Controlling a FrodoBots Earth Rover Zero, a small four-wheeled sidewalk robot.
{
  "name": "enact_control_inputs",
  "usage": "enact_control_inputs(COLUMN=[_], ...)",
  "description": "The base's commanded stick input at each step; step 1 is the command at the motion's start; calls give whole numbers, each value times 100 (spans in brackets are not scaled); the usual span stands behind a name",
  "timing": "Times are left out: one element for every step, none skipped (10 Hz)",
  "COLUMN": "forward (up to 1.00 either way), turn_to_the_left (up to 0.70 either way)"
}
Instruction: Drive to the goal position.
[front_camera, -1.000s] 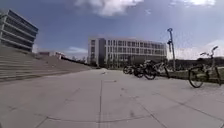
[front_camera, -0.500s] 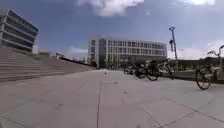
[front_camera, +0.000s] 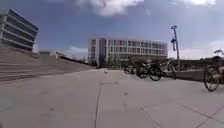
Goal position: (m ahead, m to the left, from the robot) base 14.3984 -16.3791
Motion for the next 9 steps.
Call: enact_control_inputs(forward=[50, 50, 50, 50, 50, 50, 50, 50, 50], turn_to_the_left=[1, 1, 1, 1, 1, 1, 1, 1, 1])
